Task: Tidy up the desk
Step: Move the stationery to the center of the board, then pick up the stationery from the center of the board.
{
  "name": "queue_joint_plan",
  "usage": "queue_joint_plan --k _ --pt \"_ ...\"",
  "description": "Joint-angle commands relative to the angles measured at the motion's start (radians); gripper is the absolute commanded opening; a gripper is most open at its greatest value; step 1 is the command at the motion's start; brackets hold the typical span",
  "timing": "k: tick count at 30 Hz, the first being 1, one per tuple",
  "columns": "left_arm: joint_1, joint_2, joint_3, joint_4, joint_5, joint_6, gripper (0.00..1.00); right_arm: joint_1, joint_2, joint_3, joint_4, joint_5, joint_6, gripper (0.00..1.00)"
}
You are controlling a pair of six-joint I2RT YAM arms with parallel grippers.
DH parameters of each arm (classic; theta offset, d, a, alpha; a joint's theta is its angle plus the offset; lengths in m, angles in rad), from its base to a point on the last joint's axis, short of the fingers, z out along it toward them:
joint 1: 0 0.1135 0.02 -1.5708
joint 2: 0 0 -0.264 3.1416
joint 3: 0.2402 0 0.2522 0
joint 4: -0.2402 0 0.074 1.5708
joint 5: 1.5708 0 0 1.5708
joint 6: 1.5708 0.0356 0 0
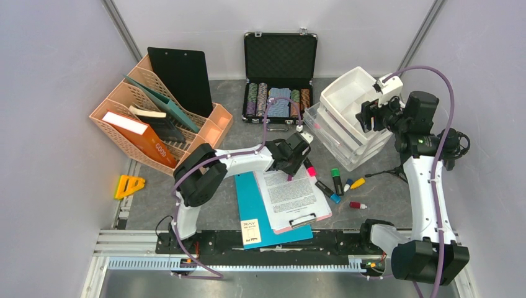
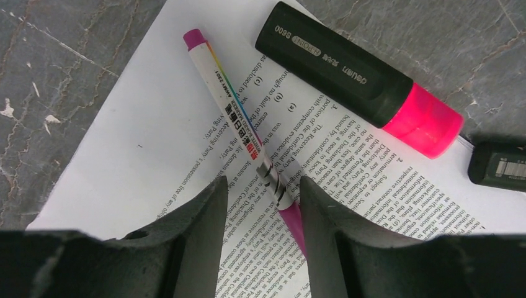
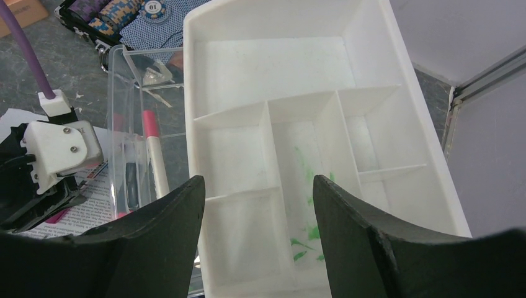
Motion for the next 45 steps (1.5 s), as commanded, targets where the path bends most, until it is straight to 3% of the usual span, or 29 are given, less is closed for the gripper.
queue_joint_plan --k 1,13,20,24,29,33,39,45 --pt "-0.006 0.012 0.043 0.000 -0.022 -0.021 0.51 -0.006 -0.008 -0.017 0.037 -0.013 -0.008 0.70" --pt "-0.005 0.014 0.008 0.013 -0.038 0.041 0.26 -0.006 -0.009 -0.018 0.039 -0.010 -0.014 0.70" --pt "-0.003 -0.048 -0.030 0.034 -0.054 0.138 0.03 -0.006 -0.003 0.013 0.033 -0.013 -0.013 0.70" --pt "-0.003 -0.107 -0.049 0.002 -0.067 0.234 0.02 -0.006 -0.001 0.022 0.025 -0.012 -0.017 0.70" --pt "-0.003 -0.230 -0.121 0.001 -0.117 0.398 0.02 -0.006 0.003 0.030 0.025 -0.012 -0.018 0.70" --pt "-0.002 -0.332 -0.120 -0.020 -0.069 0.584 0.02 -0.006 0.009 0.049 0.025 -0.020 -0.009 0.70" --pt "-0.005 -0.417 0.022 -0.108 0.135 0.930 0.04 -0.006 0.013 0.068 0.021 -0.024 -0.005 0.70" --pt "-0.007 -0.357 0.242 -0.203 0.245 1.252 0.02 -0.006 0.010 0.074 0.015 -0.023 -0.008 0.70"
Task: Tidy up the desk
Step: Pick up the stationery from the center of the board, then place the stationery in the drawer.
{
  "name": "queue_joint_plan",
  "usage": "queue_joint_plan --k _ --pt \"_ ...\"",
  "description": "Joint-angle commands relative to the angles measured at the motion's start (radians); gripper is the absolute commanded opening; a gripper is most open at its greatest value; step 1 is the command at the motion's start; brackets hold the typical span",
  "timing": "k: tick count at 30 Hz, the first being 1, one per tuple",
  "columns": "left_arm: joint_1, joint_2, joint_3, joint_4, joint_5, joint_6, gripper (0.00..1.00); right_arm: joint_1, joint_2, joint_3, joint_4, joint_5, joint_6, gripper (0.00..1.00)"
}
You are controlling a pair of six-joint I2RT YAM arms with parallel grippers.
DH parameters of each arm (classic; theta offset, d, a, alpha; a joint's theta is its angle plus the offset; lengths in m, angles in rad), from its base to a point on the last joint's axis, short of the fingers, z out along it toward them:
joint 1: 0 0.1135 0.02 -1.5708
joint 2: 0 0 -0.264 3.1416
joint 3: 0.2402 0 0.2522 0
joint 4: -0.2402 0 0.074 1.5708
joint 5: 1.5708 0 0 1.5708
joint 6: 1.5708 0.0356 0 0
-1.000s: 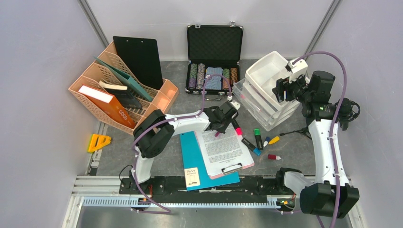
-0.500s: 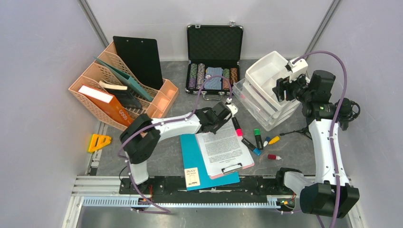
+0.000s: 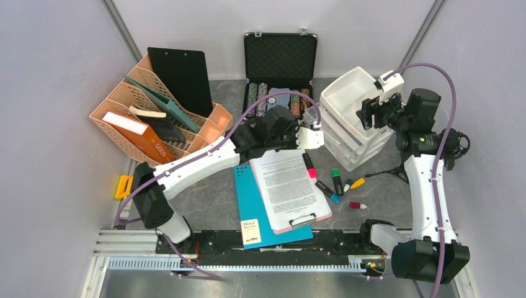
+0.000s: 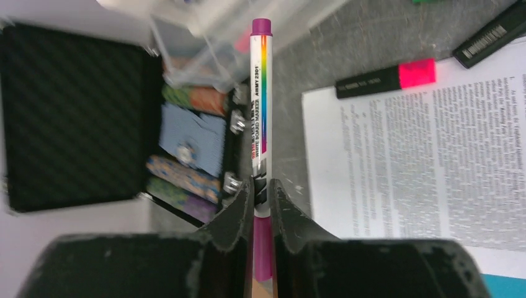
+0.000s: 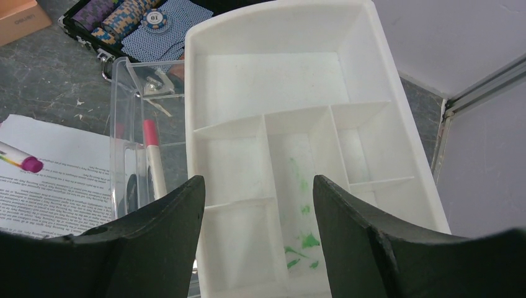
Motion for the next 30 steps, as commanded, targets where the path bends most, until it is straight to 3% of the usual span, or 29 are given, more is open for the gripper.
queue_joint_plan --k 1,7,13,18,25,28,30 --pt "-0.005 0.051 0.208 -0.102 0.136 0.354 0.02 -0.006 0.001 0.048 0.009 -0.009 0.000 0.70" --pt "-0.010 0.210 0.416 -0.178 0.182 0.646 0.02 -0.006 0.002 0.049 0.008 -0.008 0.001 0.70" --pt "-0.010 0.353 0.551 -0.211 0.206 0.843 0.02 -0.006 -0.012 0.032 0.010 -0.011 0.004 0.70" --pt "-0.012 0.451 0.648 -0.195 0.232 0.889 0.02 -0.006 -0.033 0.020 -0.002 -0.007 -0.011 0.70" --pt "-0.015 0.496 0.666 -0.155 0.244 0.895 0.03 -0.006 -0.049 0.022 -0.035 0.014 -0.044 0.70" --pt "-0.016 0.498 0.665 -0.147 0.238 0.877 0.15 -0.006 -0.053 0.028 -0.040 0.009 -0.042 0.70" --pt "-0.016 0.494 0.664 -0.121 0.236 0.850 0.29 -0.006 -0.053 0.035 -0.043 0.003 -0.037 0.70"
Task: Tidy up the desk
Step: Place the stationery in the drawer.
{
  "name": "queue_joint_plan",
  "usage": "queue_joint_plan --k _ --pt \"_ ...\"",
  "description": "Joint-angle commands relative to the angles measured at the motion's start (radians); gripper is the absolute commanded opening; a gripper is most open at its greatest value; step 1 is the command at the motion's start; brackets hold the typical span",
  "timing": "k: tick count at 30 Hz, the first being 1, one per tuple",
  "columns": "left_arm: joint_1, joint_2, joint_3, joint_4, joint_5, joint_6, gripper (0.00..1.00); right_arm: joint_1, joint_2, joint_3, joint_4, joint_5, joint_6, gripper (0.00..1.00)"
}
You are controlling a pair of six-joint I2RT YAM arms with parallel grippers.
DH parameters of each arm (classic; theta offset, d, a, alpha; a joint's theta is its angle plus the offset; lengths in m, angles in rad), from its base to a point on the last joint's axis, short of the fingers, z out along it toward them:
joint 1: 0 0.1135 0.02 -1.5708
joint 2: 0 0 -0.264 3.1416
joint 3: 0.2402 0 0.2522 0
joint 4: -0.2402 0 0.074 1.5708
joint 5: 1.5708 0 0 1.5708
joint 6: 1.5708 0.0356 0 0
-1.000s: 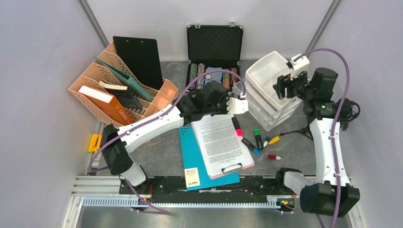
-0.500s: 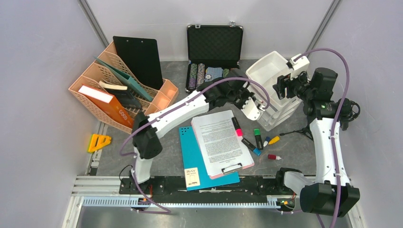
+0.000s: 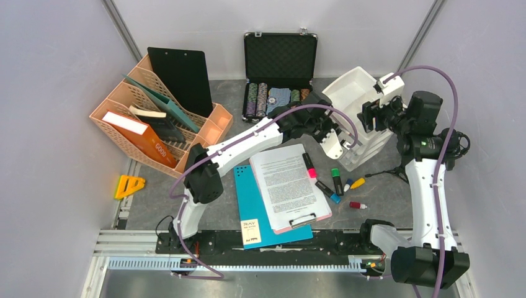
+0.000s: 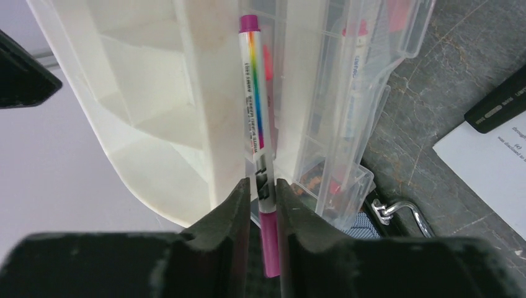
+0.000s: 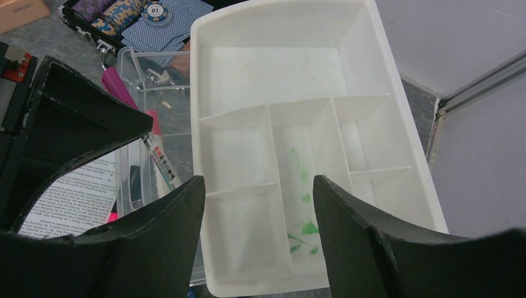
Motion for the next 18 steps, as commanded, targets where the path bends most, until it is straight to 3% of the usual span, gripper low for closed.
queue_joint_plan --k 1,9,14,18 --pt "-0.008 0.002 0.045 0.070 0.019 -0.010 0.35 -0.006 -0.016 0.037 -0.004 -0.004 -0.005 0.71" --pt "-0.010 -0.042 0.042 0.151 -0.015 -0.111 0.68 -0.006 -0.014 0.093 -0.054 -0.016 -0.012 0.71" --pt "-0.009 -0.124 0.006 0.215 -0.095 -0.250 0.75 -0.006 -0.022 0.134 -0.099 -0.067 -0.033 0.71" --pt "-0.003 -0.249 -0.110 0.278 -0.223 -0.391 0.84 -0.005 -0.032 0.150 -0.148 -0.142 -0.067 0.69"
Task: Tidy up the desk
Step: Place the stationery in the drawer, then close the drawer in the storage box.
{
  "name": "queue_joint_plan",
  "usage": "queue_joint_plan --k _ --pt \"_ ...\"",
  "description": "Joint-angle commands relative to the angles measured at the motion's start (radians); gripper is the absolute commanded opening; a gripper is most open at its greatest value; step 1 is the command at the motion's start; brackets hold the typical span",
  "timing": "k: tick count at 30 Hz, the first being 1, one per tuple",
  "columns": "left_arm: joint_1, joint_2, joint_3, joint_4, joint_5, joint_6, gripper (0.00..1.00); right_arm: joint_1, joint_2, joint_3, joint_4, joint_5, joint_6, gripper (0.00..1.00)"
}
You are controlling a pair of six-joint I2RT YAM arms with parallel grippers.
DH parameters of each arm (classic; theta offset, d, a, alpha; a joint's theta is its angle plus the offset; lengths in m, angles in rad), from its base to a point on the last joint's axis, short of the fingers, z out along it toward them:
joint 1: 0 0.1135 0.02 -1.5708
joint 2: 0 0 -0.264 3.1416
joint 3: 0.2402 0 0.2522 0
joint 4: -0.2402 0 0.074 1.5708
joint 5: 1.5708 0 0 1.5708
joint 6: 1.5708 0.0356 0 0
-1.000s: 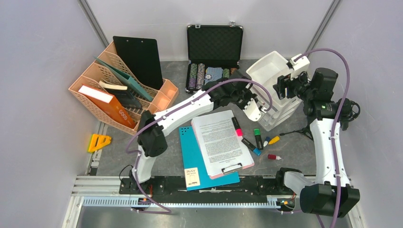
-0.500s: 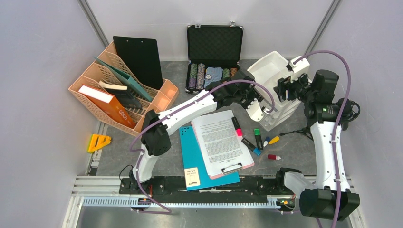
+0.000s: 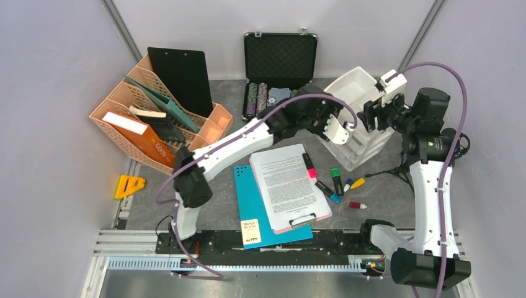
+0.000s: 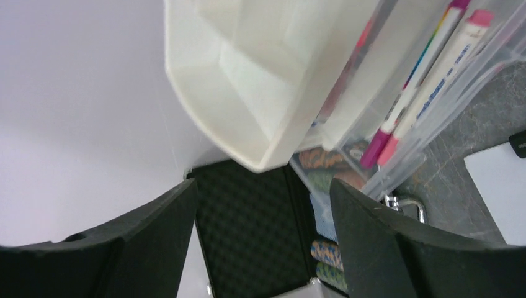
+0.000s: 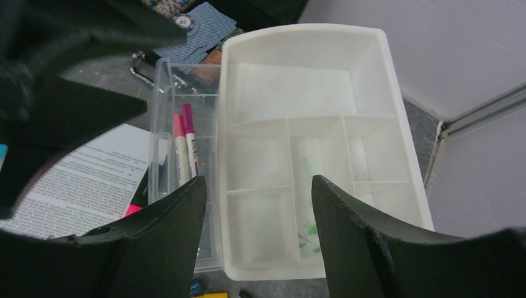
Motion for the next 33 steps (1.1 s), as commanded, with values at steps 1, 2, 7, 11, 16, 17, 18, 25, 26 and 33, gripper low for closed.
queue_joint_plan --k 1,2,7,11,16,17,18,25,26,33 --pt "0.006 -0.220 -0.123 0.139 -0.159 -0.233 0.88 -0.003 -0.025 0.057 -0.071 -0.114 -0.051 0.68" --pt "0.014 -0.263 -0.169 0.155 -0.187 -0.266 0.91 -0.003 -0.030 0.057 -0.083 -0.133 -0.061 0.67" --pt "0.120 -0.468 -0.414 0.165 -0.198 -0.543 1.00 0.090 -0.046 0.025 -0.125 -0.155 -0.091 0.68" --pt "0.232 -0.600 -0.564 0.179 -0.154 -0.705 1.00 0.196 -0.060 -0.016 -0.116 -0.154 -0.082 0.68" --pt "0.352 -0.704 -0.709 0.200 -0.112 -0.805 1.00 0.305 -0.057 -0.061 -0.098 -0.132 -0.079 0.68" --pt "0.367 -0.714 -0.729 0.203 -0.107 -0.816 1.00 0.331 -0.056 -0.074 -0.088 -0.116 -0.077 0.68" --pt "0.379 -0.724 -0.751 0.209 -0.106 -0.824 1.00 0.366 -0.051 -0.088 -0.077 -0.093 -0.074 0.67" --pt "0.414 -0.743 -0.825 0.218 -0.125 -0.855 1.00 0.581 0.020 -0.151 -0.028 0.084 -0.076 0.66" --pt "0.415 -0.743 -0.829 0.219 -0.130 -0.856 1.00 0.597 0.031 -0.157 -0.027 0.111 -0.077 0.66" --pt "0.418 -0.756 -0.841 0.220 -0.132 -0.878 1.00 0.640 0.109 -0.192 -0.006 0.275 -0.065 0.63"
